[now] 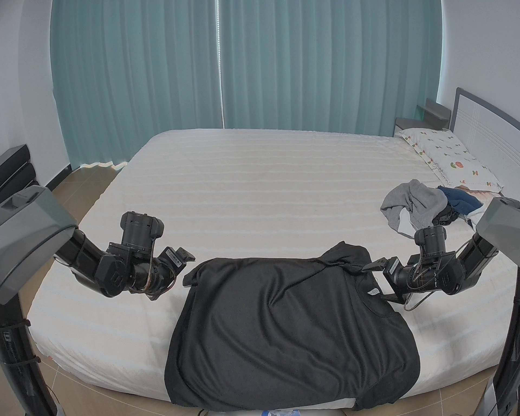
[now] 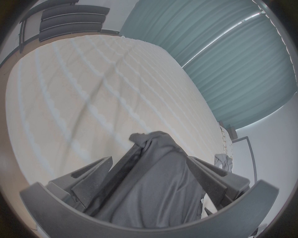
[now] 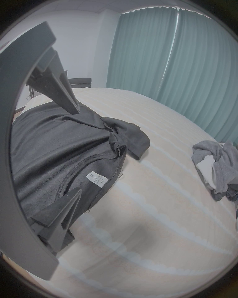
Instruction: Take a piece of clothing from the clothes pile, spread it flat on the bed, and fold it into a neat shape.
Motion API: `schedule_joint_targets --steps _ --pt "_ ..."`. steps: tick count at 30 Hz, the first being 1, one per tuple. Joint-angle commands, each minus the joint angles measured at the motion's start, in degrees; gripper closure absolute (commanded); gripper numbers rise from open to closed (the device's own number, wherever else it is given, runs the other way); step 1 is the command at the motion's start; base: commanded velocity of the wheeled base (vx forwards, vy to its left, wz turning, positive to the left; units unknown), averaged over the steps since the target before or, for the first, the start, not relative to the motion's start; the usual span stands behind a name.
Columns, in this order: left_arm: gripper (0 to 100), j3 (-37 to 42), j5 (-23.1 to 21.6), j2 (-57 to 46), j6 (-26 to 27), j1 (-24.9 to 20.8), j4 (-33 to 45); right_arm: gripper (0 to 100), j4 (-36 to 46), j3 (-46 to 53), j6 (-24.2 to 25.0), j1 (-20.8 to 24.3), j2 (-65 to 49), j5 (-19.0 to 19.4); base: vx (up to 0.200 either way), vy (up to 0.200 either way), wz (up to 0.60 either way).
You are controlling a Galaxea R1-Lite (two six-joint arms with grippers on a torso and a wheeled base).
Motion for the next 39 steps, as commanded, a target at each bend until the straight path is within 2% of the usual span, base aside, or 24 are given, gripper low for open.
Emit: schedule_joint_targets --steps 1,6,11,15,30,31,39 --pt "0 -8.4 0.2 10.2 0.2 2.1 -0.7 0 -0.7 0.2 1.0 -0.1 1.5 0.2 0.0 0.0 0.0" --pt "0 -16.1 0.3 16.1 0.4 2.6 0.0 0 -0.7 0.3 1.0 0.0 1.8 0.1 0.0 0.0 0.0" --pt "0 -16.8 -0.3 18.8 0.5 3.4 -0.6 0 -0.7 0.5 1.0 -0.1 1.8 0.1 0.0 0.0 0.0" --pt "0 -16.2 -0.6 18.5 3.0 4.0 0.0 0 -0.7 0.4 1.0 0.0 1.8 0.1 0.0 0.0 0.0" --pt "0 -18.0 -0.5 20.2 3.5 2.4 -0.8 0 -0.7 0.5 0.9 0.1 2.1 0.2 0.0 0.0 0.0" --pt "100 -18.5 -0.5 20.5 3.6 2.3 -0.8 0 -0.7 0.5 0.9 0.1 2.1 0.2 0.0 0.0 0.0" --pt "100 -21.0 0.3 21.6 3.1 2.3 -2.4 0 -0.7 0.4 0.9 0.1 2.1 0.2 0.0 0.0 0.0"
